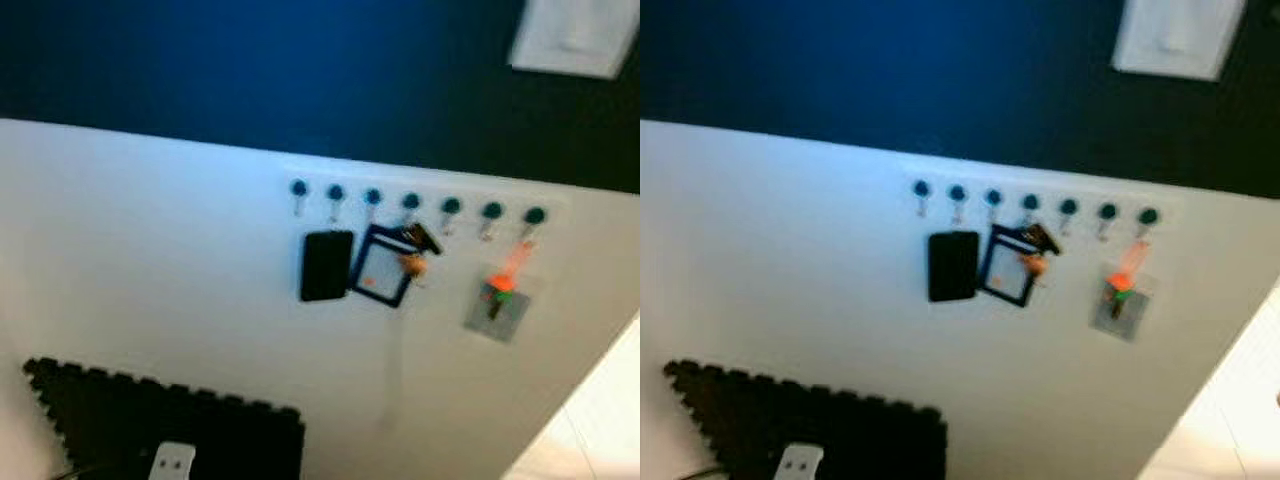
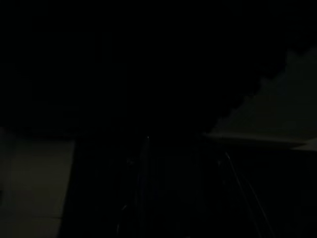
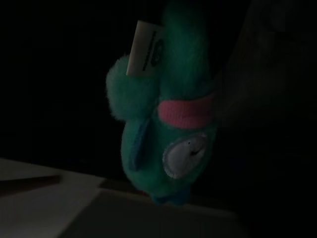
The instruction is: Hang keys on a hook
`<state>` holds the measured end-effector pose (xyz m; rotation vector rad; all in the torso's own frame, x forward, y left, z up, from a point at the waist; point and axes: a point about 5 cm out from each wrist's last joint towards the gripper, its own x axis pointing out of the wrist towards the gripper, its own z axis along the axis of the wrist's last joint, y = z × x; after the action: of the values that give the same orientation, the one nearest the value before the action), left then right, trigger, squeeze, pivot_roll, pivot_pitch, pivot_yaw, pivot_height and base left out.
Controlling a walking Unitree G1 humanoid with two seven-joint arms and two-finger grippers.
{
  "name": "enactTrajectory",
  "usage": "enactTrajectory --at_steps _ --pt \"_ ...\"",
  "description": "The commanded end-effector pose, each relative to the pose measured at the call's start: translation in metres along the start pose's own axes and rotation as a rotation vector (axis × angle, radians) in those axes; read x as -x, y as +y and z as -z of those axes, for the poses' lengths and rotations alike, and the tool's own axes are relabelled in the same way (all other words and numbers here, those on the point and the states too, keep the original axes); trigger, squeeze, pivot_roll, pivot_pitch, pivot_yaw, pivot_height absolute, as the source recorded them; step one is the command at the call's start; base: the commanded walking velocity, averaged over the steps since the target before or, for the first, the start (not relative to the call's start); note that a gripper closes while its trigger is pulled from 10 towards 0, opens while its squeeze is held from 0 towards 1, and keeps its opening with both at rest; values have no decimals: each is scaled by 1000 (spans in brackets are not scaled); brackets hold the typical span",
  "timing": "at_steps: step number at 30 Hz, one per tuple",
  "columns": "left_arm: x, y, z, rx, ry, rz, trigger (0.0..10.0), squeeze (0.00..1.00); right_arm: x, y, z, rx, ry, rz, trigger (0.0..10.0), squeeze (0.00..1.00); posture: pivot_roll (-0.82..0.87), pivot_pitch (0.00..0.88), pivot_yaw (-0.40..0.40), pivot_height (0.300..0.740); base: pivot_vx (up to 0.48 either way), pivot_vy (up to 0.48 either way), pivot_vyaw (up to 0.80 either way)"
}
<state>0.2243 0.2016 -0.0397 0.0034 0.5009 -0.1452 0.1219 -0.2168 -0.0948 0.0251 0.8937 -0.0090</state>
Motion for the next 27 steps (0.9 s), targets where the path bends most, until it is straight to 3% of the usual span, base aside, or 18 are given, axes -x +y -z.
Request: enactTrajectory --at_steps 1,7,27 --pt "1 -3 3 -8 3 19 10000 0 1 -6 1 1 9 18 10000 0 44 60 -33 740 0 0 0" --pt "1 -6 0 -58 -16 67 10000 0 1 -6 1 -1 9 18 10000 0 45 61 -31 740 0 -60 0" --pt "4 -10 2 -65 -32 95 10000 0 3 -5 4 -1 14 18 10000 0 44 65 -33 740 0 -479 0"
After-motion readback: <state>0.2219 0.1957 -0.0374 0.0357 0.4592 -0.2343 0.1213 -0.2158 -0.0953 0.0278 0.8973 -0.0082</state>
